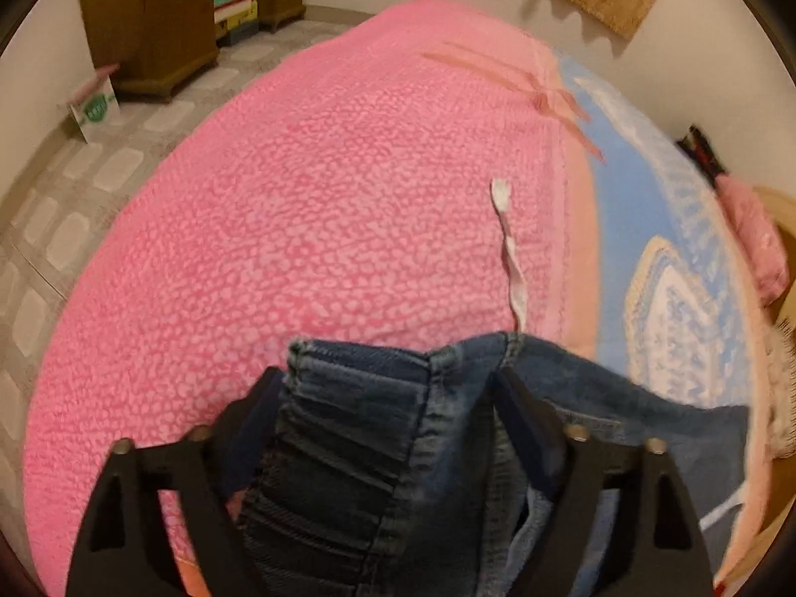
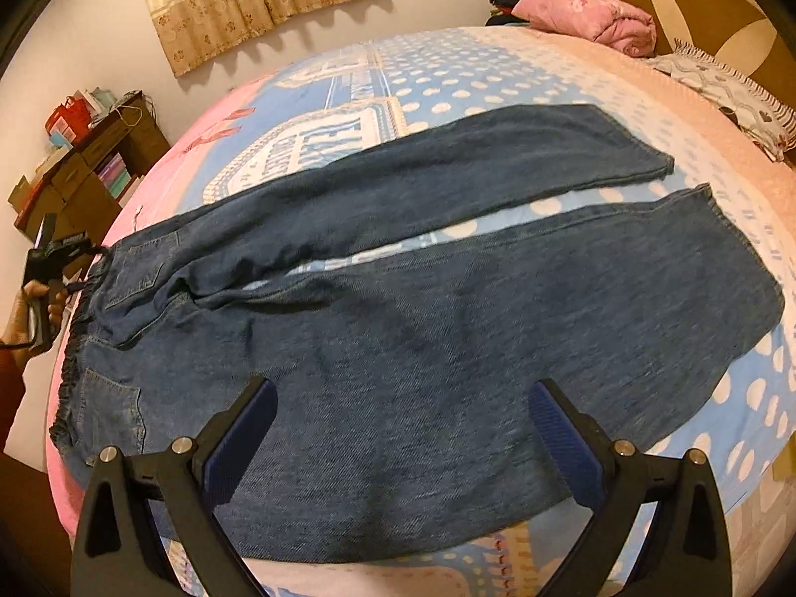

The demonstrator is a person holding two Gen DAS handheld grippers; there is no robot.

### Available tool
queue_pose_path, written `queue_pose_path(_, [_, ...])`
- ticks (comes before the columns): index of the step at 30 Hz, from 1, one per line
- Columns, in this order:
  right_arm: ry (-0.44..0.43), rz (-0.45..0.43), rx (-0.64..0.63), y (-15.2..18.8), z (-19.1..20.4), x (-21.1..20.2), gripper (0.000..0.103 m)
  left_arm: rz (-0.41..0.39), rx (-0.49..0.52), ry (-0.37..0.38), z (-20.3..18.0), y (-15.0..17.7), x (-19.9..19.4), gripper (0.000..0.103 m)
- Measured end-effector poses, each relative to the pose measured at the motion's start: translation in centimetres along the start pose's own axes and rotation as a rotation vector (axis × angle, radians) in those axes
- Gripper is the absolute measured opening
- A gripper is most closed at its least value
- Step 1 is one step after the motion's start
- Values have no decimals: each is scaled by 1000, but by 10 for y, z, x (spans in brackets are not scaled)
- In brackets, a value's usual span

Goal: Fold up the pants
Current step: 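Grasp a leg hem with the right tool while the left tool holds the waistband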

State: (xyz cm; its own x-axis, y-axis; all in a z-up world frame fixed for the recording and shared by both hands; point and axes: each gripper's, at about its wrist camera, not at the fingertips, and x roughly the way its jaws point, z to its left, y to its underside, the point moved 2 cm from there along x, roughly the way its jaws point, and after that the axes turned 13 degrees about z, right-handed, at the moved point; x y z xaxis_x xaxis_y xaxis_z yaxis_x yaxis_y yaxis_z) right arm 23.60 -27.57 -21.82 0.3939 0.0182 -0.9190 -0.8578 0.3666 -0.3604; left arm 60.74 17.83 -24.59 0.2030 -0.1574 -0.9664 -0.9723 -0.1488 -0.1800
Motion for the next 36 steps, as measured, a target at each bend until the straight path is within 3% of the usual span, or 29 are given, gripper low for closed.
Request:
queue_pose_path(2, [1,-1,-9,0,0,1,102,-10,42,-39,-4,3,2,63])
queue_pose_path(4, [-18,-9,-4,-5,-6,-1,98,-24,64,18,-3,5,-3,51])
queue_pose_path(6, [-34,-16,13,-18,-21,-5,76,-36,52,88,0,8,-11,49])
queue_pose_path(8, [-23,-30,36,-38,-44,-9,70,-66,55,83,-3,11,-16,49])
queue_pose_path(11, [26,-78,51,-75,-78,-20,69,-102,47,51,-7,16,-19,49])
queue_pose_path(15, [38,-118,102,-158,-141,-21,69,-123,-26,49,-1,18,-14,49])
queue_pose_path(18, [-10,-97,222,-231,-201,1,70,-130,-79,51,2,21,-8,50])
queue_pose_path(22, [-3,-47,339,-305,-263,45,70,-135,-71,-12,-5,20,-2,55])
queue_pose_path(26, [36,-12,431,-346,-304,90,70,-139,-73,-60,-9,17,1,59])
queue_pose_path(29, [-3,1,471,-365,-321,118,70,-153,-83,-78,-12,15,4,66])
queue_pose_path(34, [33,83,414,-389,-327,161,71,-171,-49,-145,-23,11,13,72])
queue_pose_path(36, [53,71,342,-396,-320,163,69,-172,-54,-153,-24,10,14,72])
